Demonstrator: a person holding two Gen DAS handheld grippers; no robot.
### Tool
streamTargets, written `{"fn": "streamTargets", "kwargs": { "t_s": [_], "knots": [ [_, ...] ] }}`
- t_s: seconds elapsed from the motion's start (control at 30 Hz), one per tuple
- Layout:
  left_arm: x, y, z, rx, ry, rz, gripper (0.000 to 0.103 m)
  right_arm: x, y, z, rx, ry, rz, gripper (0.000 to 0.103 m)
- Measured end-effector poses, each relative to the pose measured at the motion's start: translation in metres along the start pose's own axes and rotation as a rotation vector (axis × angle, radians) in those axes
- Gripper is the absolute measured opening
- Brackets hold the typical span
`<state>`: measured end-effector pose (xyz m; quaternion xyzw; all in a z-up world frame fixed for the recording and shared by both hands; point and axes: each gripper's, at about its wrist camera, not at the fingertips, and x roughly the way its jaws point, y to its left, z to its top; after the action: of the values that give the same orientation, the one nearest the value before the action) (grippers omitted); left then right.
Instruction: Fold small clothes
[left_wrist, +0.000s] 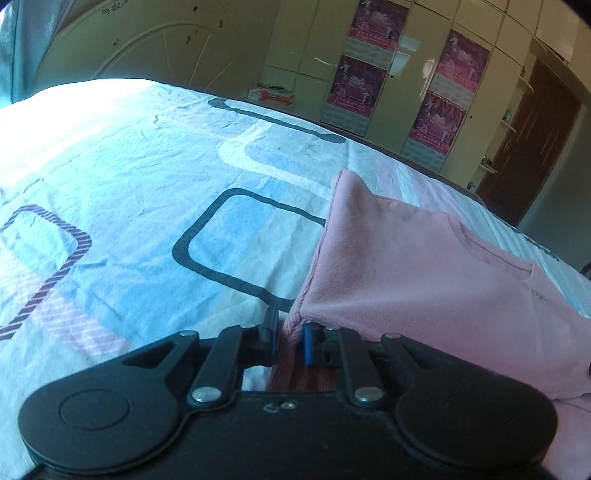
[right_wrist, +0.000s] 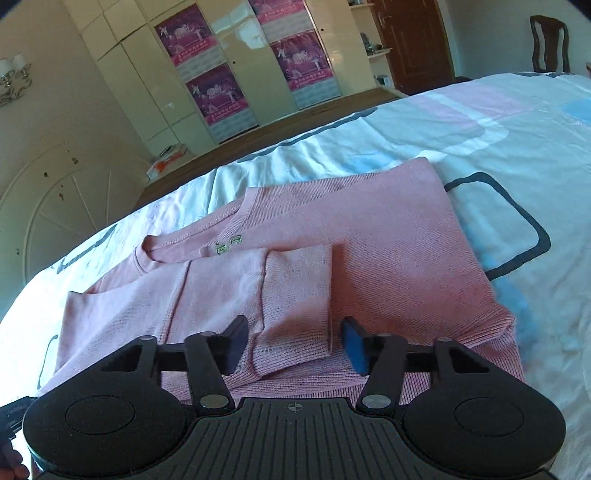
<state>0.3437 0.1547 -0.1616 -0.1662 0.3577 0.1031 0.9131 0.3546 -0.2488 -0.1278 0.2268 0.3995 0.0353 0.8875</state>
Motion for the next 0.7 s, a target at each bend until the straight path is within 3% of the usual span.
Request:
{"fn": "streamTargets", "kwargs": {
  "t_s": [0.1, 0.2, 0.3, 0.33, 0.37, 0.43, 0.53, 0.7],
  "knots": [
    [0.001, -0.001, 0.004, 0.014, 0.025, 0.002, 0.018, 0.002, 0.003, -0.005, -0.057, 0.024, -0.05, 0.057],
    [-0.008, 0.001, 0.006, 0.026, 0.048, 0.0, 0.026, 0.006, 0.003, -0.011, -0.109, 0.058, -0.048, 0.024],
    [-0.027, 0.002, 0.004, 0.055, 0.053, -0.014, 0.025, -0.004, 0.002, -0.009, -0.122, 0.012, -0.042, 0.024],
    [-0.035, -0.001, 0.004, 0.073, 0.038, -0.014, 0.024, -0.007, 0.001, -0.007, -0.115, -0.006, -0.031, 0.032],
    [-0.041, -0.005, 0.005, 0.088, 0.022, -0.016, 0.025, -0.009, 0.001, -0.003, -0.105, -0.018, -0.017, 0.053],
    [-0.047, -0.016, 0.011, 0.109, -0.004, -0.038, 0.03, -0.009, 0.003, 0.004, -0.104, -0.044, -0.006, 0.072],
    [-0.031, -0.035, 0.026, 0.112, -0.005, -0.045, 0.037, 0.007, 0.006, 0.015, -0.105, -0.026, -0.025, 0.072],
    [0.03, -0.056, 0.049, 0.106, 0.042, -0.015, 0.037, 0.039, -0.002, 0.026, -0.053, 0.024, -0.04, 0.072]
  ]
}}
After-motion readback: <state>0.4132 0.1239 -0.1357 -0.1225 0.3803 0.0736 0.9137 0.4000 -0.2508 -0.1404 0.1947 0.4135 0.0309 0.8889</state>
